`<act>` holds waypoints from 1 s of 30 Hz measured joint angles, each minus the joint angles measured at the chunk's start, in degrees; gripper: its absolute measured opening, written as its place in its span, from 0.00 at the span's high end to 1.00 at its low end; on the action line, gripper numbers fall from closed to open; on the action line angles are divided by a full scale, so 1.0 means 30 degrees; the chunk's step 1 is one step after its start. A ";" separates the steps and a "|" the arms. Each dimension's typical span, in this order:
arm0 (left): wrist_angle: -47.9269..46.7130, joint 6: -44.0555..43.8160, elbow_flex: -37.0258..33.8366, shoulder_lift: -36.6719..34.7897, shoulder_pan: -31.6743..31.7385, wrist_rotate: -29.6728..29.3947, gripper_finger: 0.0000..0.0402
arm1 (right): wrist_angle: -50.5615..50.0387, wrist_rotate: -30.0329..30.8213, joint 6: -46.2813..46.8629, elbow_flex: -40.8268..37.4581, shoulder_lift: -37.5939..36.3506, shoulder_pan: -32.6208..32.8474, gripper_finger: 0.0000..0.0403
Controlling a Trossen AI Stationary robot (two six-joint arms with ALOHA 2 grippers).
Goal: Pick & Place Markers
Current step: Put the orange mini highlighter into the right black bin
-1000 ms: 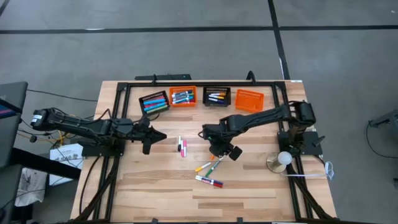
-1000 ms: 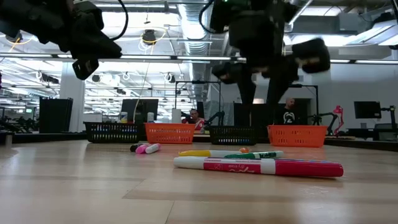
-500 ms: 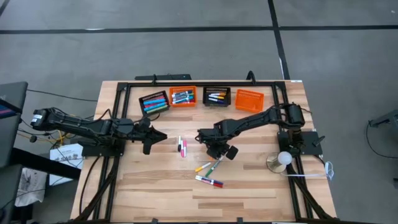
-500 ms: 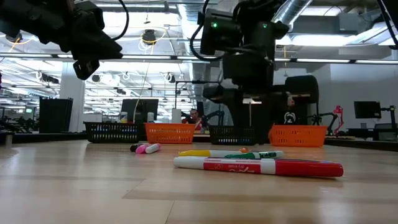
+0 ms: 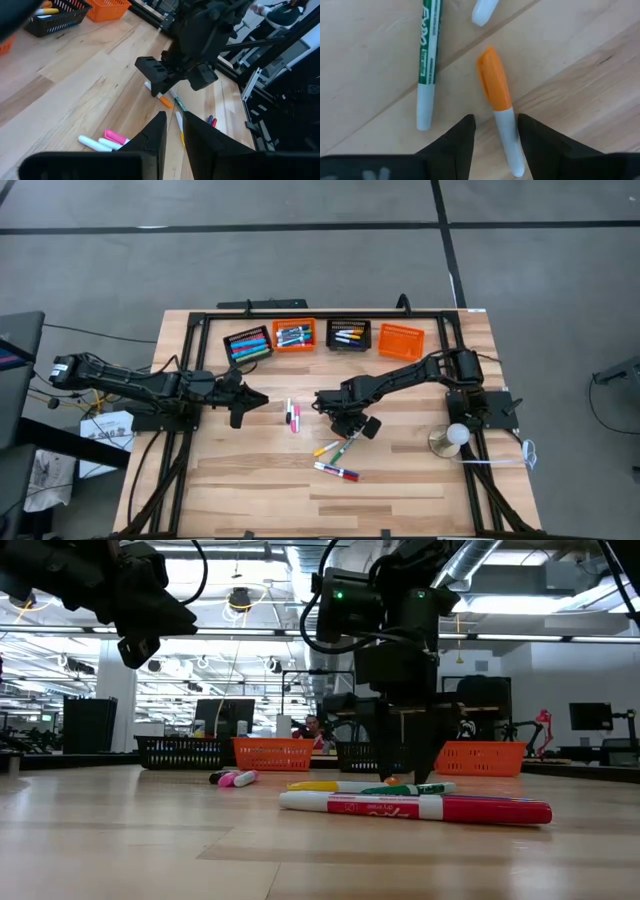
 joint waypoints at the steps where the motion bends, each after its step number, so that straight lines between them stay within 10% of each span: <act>1: 0.0037 0.0000 0.0007 0.0044 -0.0002 0.0002 0.85 | 0.0008 -0.0038 0.0138 0.0076 0.0260 0.0025 0.65; 14: 0.0052 -0.0007 0.0022 0.0404 0.0005 0.0007 0.85 | 0.0380 -0.0013 0.2108 0.0179 0.0394 -0.0462 0.94; 30: 0.0073 -0.0007 0.0015 0.0685 0.0006 0.0010 0.85 | -0.0715 -0.0381 0.5466 0.2472 0.0751 -0.3180 0.95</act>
